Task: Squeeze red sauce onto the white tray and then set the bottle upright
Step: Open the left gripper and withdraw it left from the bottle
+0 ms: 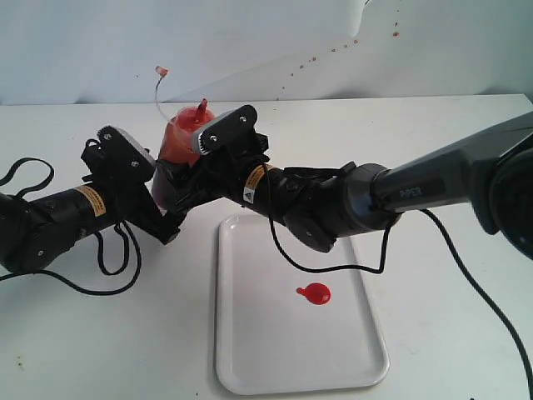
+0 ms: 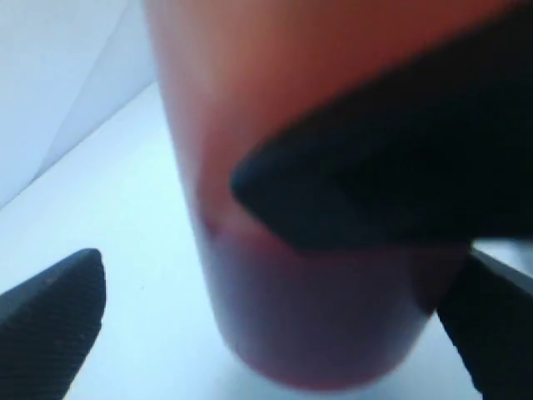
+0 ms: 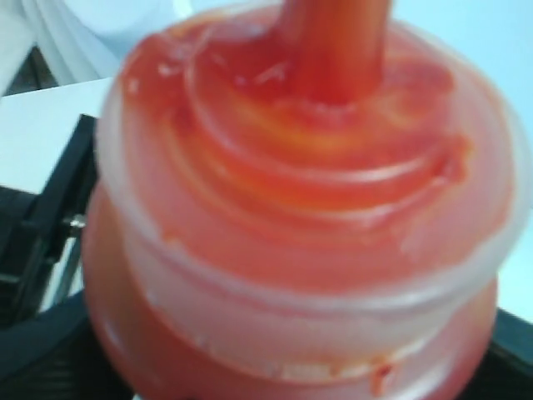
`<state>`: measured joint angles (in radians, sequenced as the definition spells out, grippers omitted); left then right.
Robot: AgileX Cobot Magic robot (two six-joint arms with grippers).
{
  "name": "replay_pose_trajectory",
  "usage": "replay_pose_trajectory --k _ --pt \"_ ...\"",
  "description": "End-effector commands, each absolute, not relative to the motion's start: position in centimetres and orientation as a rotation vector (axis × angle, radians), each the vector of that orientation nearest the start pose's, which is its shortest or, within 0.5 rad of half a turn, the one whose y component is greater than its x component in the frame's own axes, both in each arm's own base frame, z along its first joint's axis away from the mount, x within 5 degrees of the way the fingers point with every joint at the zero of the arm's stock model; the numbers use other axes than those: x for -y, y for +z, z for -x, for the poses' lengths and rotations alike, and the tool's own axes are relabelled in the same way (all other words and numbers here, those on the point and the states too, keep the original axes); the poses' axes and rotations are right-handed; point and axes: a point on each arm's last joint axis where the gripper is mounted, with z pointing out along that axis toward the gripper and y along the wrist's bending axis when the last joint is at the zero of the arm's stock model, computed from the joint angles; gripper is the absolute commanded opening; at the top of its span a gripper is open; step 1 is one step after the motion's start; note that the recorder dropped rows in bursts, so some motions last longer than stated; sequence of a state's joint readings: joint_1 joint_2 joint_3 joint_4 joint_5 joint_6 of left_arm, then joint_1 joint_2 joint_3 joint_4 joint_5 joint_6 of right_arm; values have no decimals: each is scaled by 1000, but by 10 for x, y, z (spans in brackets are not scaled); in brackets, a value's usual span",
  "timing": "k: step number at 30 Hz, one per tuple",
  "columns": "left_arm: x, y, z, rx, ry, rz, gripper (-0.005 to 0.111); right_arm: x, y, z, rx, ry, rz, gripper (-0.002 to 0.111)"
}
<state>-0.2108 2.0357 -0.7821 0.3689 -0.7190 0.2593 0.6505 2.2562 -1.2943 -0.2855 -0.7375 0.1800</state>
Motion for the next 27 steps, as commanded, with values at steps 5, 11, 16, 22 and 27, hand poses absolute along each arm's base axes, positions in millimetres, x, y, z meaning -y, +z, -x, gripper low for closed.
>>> replay_pose_trajectory --k 5,11,16,22,27 --pt "93 88 -340 -1879 13 -1022 103 -295 136 -373 -1572 586 653 0" --pt "68 89 -347 -1991 113 -800 103 -296 135 -372 -1591 588 630 0" --pt "27 92 -355 -2068 182 -438 103 -307 136 -365 -1566 576 688 0" --pt "5 93 -357 -2088 138 -188 103 -328 148 -372 -1689 510 766 0" --pt "4 98 -359 -2032 81 -74 103 -337 165 -379 -1667 508 761 0"
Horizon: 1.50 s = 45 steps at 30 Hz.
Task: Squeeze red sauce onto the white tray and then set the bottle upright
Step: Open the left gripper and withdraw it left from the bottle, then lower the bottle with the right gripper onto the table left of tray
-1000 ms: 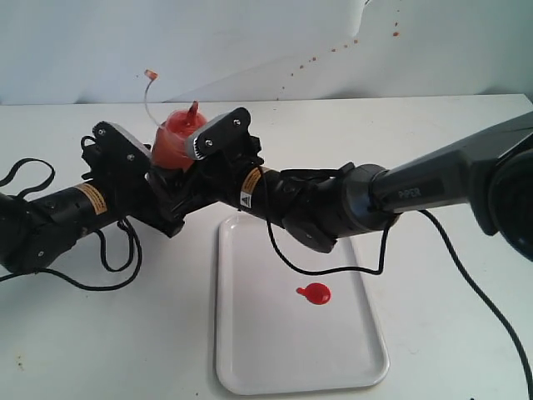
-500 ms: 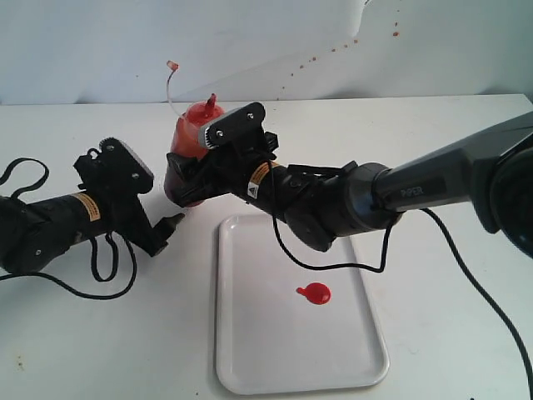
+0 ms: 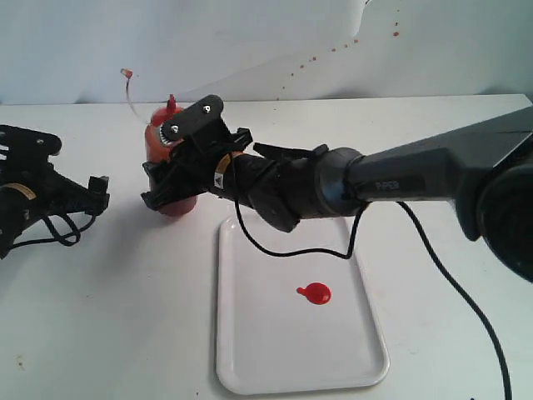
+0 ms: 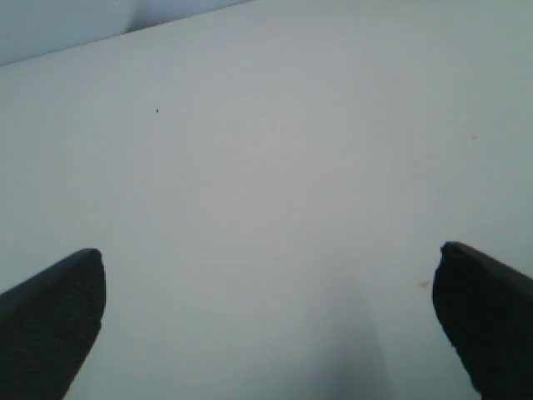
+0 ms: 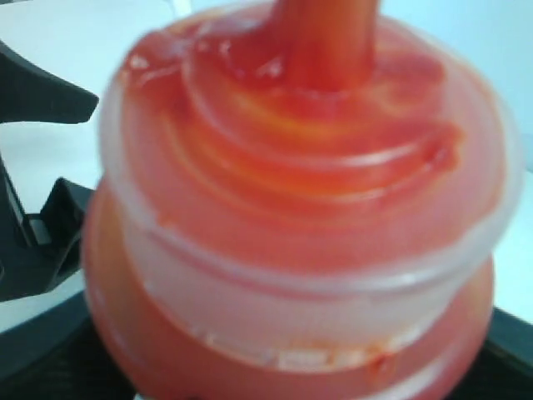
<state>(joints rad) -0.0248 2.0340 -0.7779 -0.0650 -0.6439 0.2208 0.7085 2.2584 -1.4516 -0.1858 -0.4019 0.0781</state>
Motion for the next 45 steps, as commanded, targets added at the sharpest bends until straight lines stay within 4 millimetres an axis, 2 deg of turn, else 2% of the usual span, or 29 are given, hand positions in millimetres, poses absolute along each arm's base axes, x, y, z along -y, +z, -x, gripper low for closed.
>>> replay_pose_trajectory --k 1,9,37,41,45 --pt "4 99 -360 -2018 60 -38 103 -338 165 -379 -1672 510 761 0" --pt "4 101 -361 -1988 -1 57 103 -346 147 -386 -1715 502 772 0" --pt "4 105 -362 -1944 -39 111 103 -345 142 -385 -1748 472 814 0" --pt "4 105 -362 -1944 -39 111 103 -345 142 -385 -1748 472 814 11" --pt "4 105 -362 -1944 -39 111 103 -346 143 -385 -1745 473 813 37"
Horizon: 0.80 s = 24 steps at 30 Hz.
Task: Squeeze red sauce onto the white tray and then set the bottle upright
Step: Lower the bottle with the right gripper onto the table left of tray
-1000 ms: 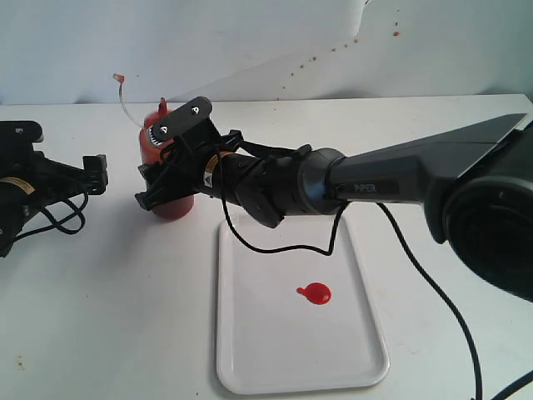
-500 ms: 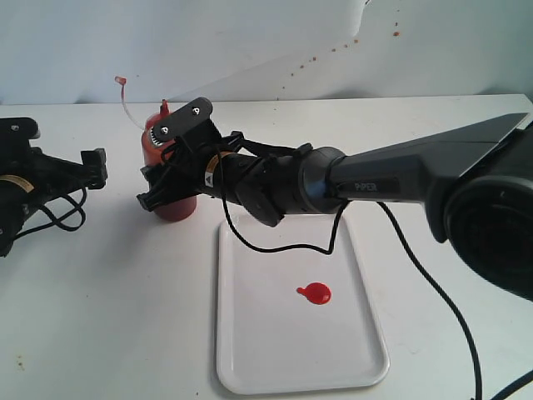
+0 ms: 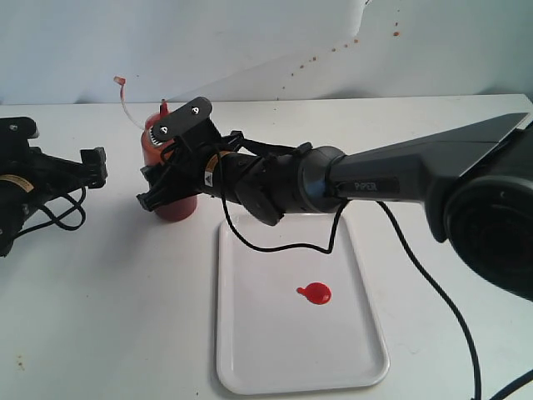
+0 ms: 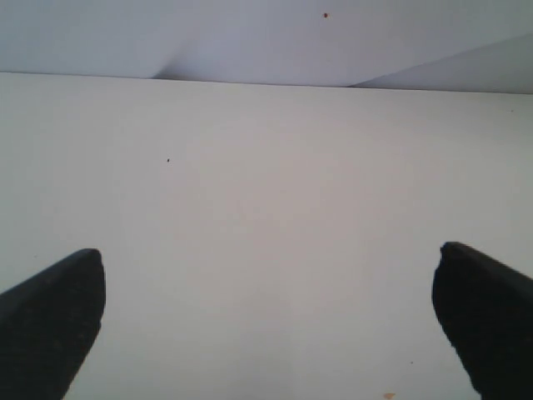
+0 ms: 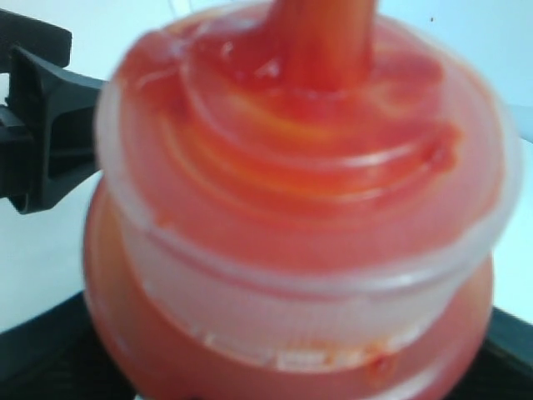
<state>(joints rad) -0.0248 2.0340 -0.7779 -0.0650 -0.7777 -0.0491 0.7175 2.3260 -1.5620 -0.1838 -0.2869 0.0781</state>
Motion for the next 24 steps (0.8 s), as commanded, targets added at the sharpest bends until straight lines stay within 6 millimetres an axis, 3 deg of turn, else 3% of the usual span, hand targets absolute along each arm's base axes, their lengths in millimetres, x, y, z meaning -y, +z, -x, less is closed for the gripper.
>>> replay_pose_trajectory --k 1,5,7,16,24 --pt "4 105 -362 -1944 -39 111 103 -346 143 -385 -1742 474 812 45" --pt "4 105 -362 -1943 -41 114 103 -346 143 -385 -1744 475 810 77" --pt "4 105 -362 -1943 -48 124 103 -345 143 -386 -1747 480 796 86" --pt "4 105 -362 -1943 -49 125 103 -347 149 -386 -1690 507 771 89" --pt "4 105 -362 -1943 -49 125 103 -340 145 -385 -1845 453 788 89"
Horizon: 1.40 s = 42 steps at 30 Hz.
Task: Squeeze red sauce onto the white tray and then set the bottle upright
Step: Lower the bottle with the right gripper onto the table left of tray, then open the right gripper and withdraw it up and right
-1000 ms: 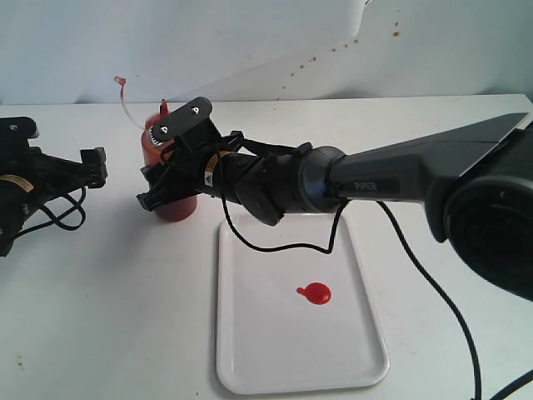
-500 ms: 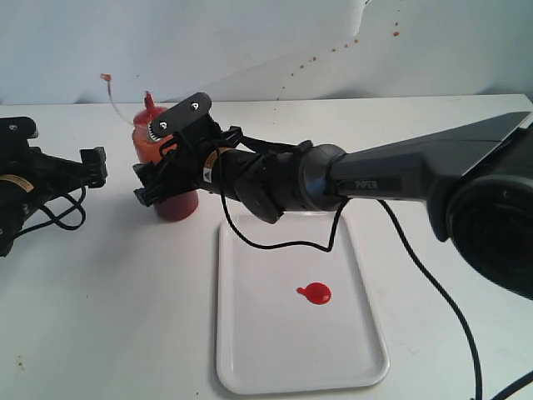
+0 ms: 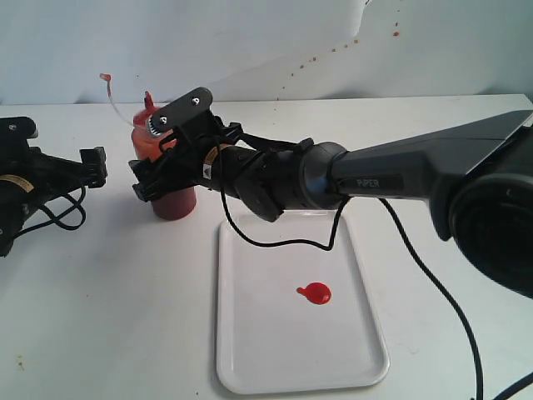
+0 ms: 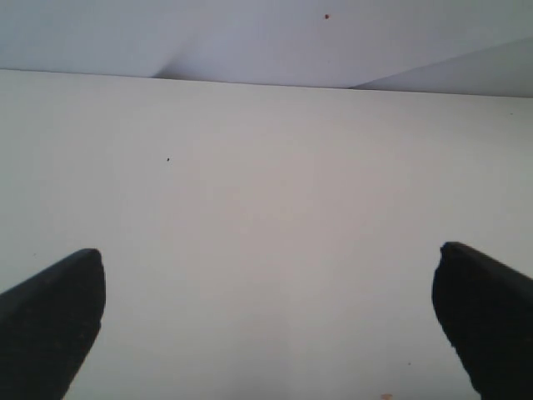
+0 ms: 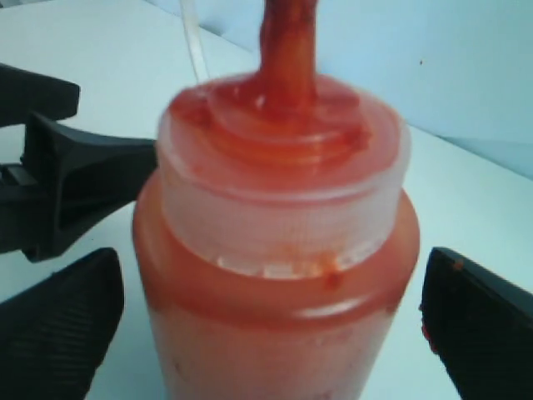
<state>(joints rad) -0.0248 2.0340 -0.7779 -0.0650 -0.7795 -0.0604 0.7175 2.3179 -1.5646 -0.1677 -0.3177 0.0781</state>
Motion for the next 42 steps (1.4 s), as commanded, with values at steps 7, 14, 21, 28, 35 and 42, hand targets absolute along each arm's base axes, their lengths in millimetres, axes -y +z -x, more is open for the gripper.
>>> replay_pose_trajectory --k 7,14,21,28,35,42 --pt "4 105 -362 -1943 -47 123 103 -335 162 -379 -1932 413 809 89" --pt "4 106 -363 -1933 -47 123 103 -331 153 -372 -2069 345 871 88" --pt "4 107 -363 -1921 -47 122 103 -326 156 -366 -2113 256 990 78" --pt "4 107 -363 -1921 -47 122 103 -314 169 -356 -2240 166 1063 29" --pt "4 105 -362 -1939 -23 80 103 -305 196 -346 -2252 129 1132 0" --pt "16 107 -359 -1929 -53 -149 103 -289 212 -326 -2138 186 1084 0"
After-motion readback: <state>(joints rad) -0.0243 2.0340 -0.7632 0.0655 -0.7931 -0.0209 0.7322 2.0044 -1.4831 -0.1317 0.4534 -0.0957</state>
